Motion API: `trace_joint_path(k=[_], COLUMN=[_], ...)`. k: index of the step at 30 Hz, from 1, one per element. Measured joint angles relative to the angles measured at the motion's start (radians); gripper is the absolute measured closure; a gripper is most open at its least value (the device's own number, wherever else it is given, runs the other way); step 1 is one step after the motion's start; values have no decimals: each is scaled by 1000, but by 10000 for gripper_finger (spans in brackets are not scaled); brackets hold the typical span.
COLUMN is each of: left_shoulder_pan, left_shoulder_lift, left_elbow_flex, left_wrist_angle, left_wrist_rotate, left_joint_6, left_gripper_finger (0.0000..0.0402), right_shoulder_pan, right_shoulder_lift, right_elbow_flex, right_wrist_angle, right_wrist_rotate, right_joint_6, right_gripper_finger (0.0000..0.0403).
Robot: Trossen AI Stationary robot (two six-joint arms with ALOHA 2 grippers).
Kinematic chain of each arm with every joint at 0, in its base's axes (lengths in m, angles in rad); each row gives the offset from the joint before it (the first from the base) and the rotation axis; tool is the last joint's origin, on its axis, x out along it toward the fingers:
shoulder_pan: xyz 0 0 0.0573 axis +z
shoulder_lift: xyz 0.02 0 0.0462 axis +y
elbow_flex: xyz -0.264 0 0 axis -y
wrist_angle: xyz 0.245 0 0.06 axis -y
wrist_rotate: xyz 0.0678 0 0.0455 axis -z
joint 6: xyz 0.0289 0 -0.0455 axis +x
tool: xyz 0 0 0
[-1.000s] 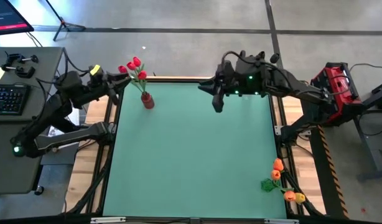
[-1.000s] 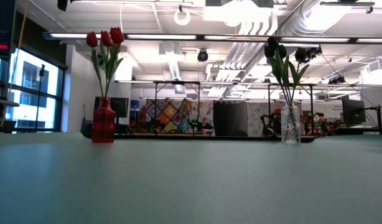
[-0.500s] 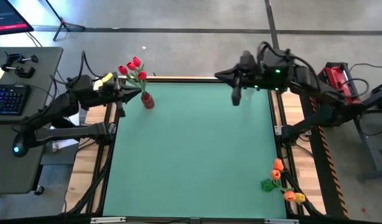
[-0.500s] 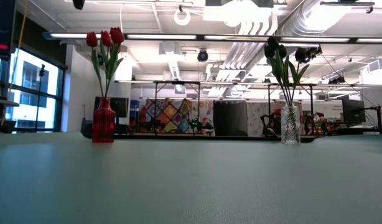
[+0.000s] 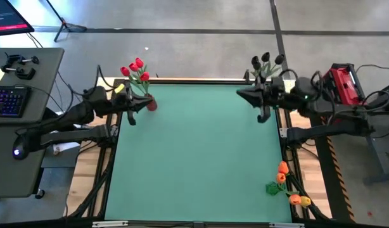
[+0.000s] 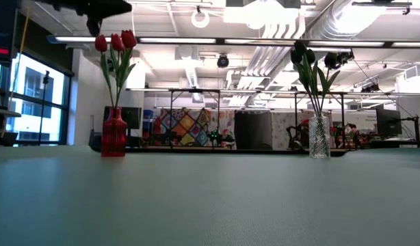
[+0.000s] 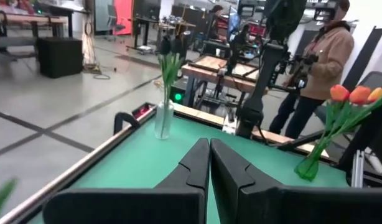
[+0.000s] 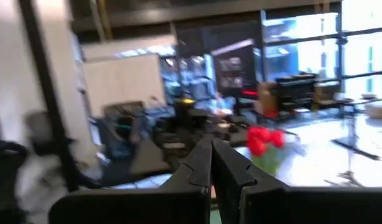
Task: Sort flowers into vase by color
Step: Return to Home Position
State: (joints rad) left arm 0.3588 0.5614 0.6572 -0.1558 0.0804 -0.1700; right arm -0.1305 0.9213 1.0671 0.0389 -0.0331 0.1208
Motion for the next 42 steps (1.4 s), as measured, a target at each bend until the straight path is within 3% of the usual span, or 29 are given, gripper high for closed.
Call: trace_joint_path(k=[4, 8, 12, 16, 19, 25, 34, 42], left_shoulder_pan=[0, -1, 0, -2, -22, -83, -112, -112], left_shoulder_lift=[-18, -23, 10, 49, 68, 60, -59, -109], left_elbow_flex=[-89, -140, -175, -191, -191, -192, -192, -206], left_wrist_angle=[103, 126, 130, 122, 128, 125, 77, 59], left_wrist_rotate=[20, -38, -40, -4, -10, -115, -139, -105], left_joint_6=[-21, -60, -40, -113, -73, 44, 154, 152], left_gripper_finger=[401, 401, 401, 401, 401, 401, 401, 401], right_shoulder_pan=[0, 0, 0, 16, 36, 54, 53, 53], right_shoulder_lift=[-77, -102, -96, -102, -135, -289, -548, -664], right_elbow_flex=[-190, -317, -414, -490, -518, -577, -717, -838], right_wrist_angle=[130, 60, 52, 209, 291, 310, 285, 271], right_wrist_rotate=[-19, 215, 221, 156, 145, 130, 103, 104], right_joint_6=[70, 201, 309, 196, 70, -119, -147, -148], right_gripper_finger=[403, 403, 403, 403, 403, 403, 403, 403])
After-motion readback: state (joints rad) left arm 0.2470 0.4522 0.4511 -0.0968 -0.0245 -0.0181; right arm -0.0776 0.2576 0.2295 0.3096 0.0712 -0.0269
